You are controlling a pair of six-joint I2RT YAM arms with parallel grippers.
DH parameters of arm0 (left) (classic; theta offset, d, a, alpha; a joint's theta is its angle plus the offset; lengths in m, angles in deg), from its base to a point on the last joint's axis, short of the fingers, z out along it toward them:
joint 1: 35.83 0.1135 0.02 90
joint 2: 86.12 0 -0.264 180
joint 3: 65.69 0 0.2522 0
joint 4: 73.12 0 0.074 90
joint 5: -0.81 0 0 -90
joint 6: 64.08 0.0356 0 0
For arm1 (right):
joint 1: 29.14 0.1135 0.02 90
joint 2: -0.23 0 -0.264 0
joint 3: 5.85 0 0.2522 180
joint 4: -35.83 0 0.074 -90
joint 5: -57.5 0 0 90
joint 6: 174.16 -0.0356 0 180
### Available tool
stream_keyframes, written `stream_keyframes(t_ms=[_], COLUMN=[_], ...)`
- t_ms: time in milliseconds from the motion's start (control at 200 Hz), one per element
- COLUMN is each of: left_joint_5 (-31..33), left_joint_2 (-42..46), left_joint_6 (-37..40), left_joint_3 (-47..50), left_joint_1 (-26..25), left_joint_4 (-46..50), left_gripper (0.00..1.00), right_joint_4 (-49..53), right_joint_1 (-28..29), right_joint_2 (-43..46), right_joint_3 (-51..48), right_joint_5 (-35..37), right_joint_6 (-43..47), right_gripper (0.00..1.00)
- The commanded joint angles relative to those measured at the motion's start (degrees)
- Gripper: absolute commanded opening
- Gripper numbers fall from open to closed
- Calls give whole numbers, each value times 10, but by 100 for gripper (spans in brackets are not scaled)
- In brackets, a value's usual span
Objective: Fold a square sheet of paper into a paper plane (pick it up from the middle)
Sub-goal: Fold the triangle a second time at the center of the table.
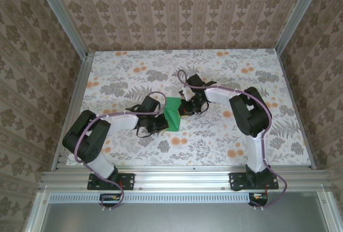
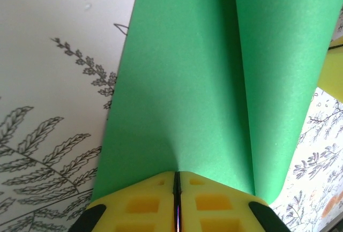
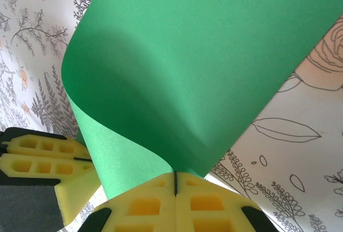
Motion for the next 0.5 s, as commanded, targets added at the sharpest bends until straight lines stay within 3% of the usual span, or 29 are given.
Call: stream_keyframes(t_ms=[0,495], left_joint_5=[15,15], left_joint_2=[-14,-24], left_joint_6=[24,46], left_joint_3=[-16,-35], left_joint_1=[-5,-10], left_joint_4=[46,73], left_gripper=[10,8], right_joint_4=[22,23], right_joint_1=[4,5], right_joint_2=[-16,-27], right_joint_3=[18,29], right_joint_5=[15,18], right_joint_6=[10,14], right_gripper=[5,7])
